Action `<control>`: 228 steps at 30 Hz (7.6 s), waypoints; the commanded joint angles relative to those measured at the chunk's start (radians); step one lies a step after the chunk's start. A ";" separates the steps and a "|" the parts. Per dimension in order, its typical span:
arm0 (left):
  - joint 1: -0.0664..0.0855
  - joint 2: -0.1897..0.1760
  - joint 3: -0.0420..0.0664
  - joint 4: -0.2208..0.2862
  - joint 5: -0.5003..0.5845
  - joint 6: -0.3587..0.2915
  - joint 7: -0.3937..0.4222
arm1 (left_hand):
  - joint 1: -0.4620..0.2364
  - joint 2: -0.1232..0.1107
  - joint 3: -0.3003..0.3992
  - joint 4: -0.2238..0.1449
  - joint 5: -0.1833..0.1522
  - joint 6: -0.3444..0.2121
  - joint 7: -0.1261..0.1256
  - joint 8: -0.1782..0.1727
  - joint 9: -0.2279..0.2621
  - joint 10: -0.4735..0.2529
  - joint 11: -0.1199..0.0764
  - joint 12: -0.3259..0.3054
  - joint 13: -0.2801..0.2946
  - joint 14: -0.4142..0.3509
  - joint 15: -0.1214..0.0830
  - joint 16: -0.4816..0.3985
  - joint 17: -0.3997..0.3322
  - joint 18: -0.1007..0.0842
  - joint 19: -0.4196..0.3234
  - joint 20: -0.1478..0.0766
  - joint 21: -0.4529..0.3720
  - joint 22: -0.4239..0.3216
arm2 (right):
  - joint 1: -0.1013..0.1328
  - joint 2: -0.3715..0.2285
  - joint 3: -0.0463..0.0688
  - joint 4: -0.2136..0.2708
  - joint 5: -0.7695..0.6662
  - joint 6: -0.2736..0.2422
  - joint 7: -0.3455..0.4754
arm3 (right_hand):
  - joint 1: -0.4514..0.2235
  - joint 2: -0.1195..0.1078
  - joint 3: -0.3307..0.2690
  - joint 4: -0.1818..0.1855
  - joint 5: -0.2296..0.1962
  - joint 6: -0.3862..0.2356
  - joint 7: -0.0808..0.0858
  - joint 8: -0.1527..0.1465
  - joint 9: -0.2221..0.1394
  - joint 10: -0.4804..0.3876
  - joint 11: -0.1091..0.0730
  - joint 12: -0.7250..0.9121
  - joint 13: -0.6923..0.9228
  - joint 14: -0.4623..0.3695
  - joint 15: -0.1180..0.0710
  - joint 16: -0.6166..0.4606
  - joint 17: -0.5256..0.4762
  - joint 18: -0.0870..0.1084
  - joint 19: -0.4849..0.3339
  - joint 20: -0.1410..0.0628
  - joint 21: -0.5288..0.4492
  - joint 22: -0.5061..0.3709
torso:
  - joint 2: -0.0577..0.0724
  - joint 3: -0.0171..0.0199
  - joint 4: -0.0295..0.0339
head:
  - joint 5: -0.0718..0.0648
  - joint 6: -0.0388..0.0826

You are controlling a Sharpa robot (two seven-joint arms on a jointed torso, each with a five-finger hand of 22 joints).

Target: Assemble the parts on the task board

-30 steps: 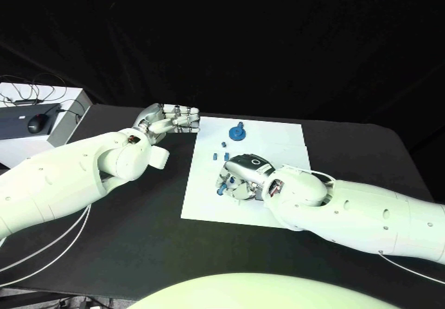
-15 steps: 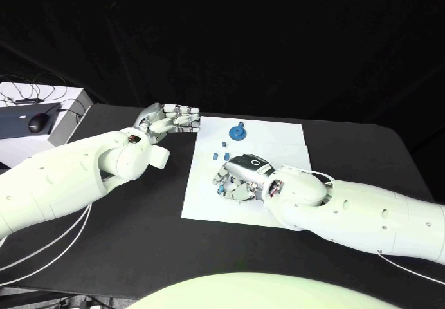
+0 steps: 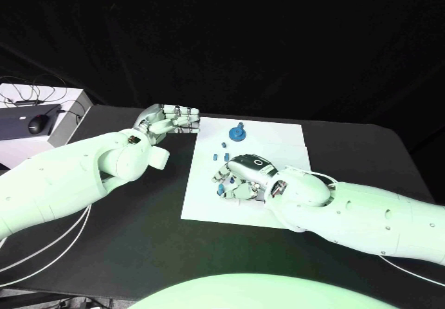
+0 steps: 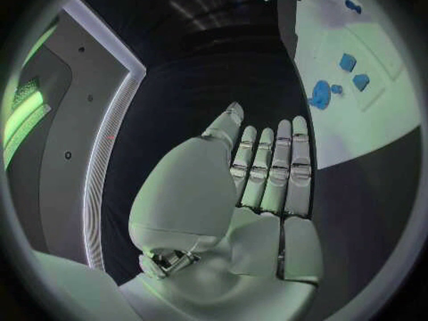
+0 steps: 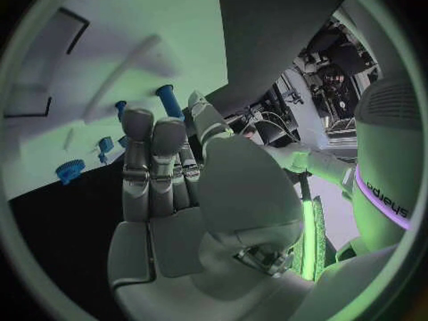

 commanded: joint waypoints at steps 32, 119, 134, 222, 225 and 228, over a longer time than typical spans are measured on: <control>-0.036 -0.005 0.001 0.011 -0.002 0.033 0.019 | -0.009 -0.006 0.010 0.015 0.002 -0.001 -0.009 0.001 0.000 0.138 -0.040 -0.007 0.001 0.046 -0.027 0.033 0.006 -0.015 0.015 -0.018 0.024 0.011 | 0.124 -0.408 0.013 0.153 0.569 0.173 -0.259 | -0.212 0.122 -0.097 0.198 0.161 0.077 -0.059 0.176 0.263 0.175 -0.129 0.970 1.060 0.001 -0.073 0.221 0.234 -0.072 0.063 -0.076 0.435 0.113 | -0.019 0.0100 -0.0281 | -0.068 0.038; -0.044 -0.023 0.001 0.028 -0.010 0.035 -0.002 | -0.016 -0.020 -0.001 0.045 0.002 -0.005 -0.005 0.001 0.000 0.136 -0.038 -0.008 0.001 0.054 -0.027 0.029 0.006 -0.018 0.012 -0.020 0.033 0.020 | 0.040 -0.298 -0.005 0.106 0.537 0.185 -0.445 | -0.326 0.132 -0.120 0.162 0.456 0.072 -0.099 0.143 0.815 0.244 -0.155 0.899 1.228 0.014 -0.092 0.241 0.381 -0.089 0.054 -0.093 0.594 0.134 | -0.025 0.0023 -0.0403 | -0.064 0.012; -0.044 -0.023 0.001 0.027 -0.010 0.039 -0.005 | -0.016 -0.020 -0.001 0.045 0.002 -0.005 -0.005 0.001 0.000 0.136 -0.038 -0.008 0.001 0.054 -0.027 0.029 0.006 -0.018 0.012 -0.020 0.033 0.020 | 0.075 -0.303 0.002 0.154 0.686 0.130 -0.431 | -0.343 0.133 -0.118 0.144 0.456 0.073 -0.099 0.141 0.815 0.243 -0.155 0.896 1.229 0.015 -0.092 0.240 0.382 -0.089 0.053 -0.093 0.600 0.134 | -0.025 0.0014 -0.0390 | -0.061 0.014; -0.044 -0.032 0.001 0.029 -0.011 0.048 -0.021 | -0.014 -0.016 -0.018 0.048 0.001 -0.003 -0.004 0.001 0.000 0.128 -0.035 -0.008 0.001 0.042 -0.023 0.031 0.006 -0.018 0.009 -0.016 0.028 0.016 | 0.048 -0.156 -0.009 0.047 0.474 0.203 -0.458 | -0.379 0.088 -0.184 0.180 0.247 0.080 -0.093 0.131 0.811 0.237 -0.149 0.887 1.225 0.014 -0.087 0.233 0.381 -0.089 0.049 -0.089 0.610 0.136 | -0.024 0.0024 -0.0403 | -0.043 -0.001; -0.044 -0.032 0.001 0.029 -0.011 0.050 -0.022 | -0.014 -0.015 -0.018 0.048 0.000 -0.002 -0.005 0.002 0.000 0.128 -0.035 -0.008 0.001 0.043 -0.023 0.031 0.006 -0.018 0.009 -0.016 0.028 0.016 | 0.048 -0.154 -0.009 0.044 0.472 0.197 -0.458 | -0.393 0.073 -0.189 0.195 0.172 0.080 -0.092 0.130 0.811 0.236 -0.148 0.885 1.224 0.014 -0.087 0.233 0.381 -0.089 0.050 -0.088 0.612 0.136 | -0.024 0.0026 -0.0402 | -0.042 -0.001; -0.044 -0.032 0.001 0.029 -0.011 0.051 -0.022 | -0.014 -0.015 -0.018 0.048 0.000 -0.002 -0.005 0.002 0.000 0.128 -0.035 -0.008 0.001 0.043 -0.023 0.031 0.006 -0.018 0.009 -0.016 0.028 0.016 | 0.047 -0.152 -0.009 0.039 0.470 0.187 -0.458 | -0.409 0.035 -0.150 0.249 0.105 0.080 -0.091 0.124 0.807 0.234 -0.145 0.882 1.221 0.014 -0.087 0.232 0.381 -0.088 0.049 -0.087 0.611 0.136 | -0.024 0.0027 -0.0396 | -0.042 -0.001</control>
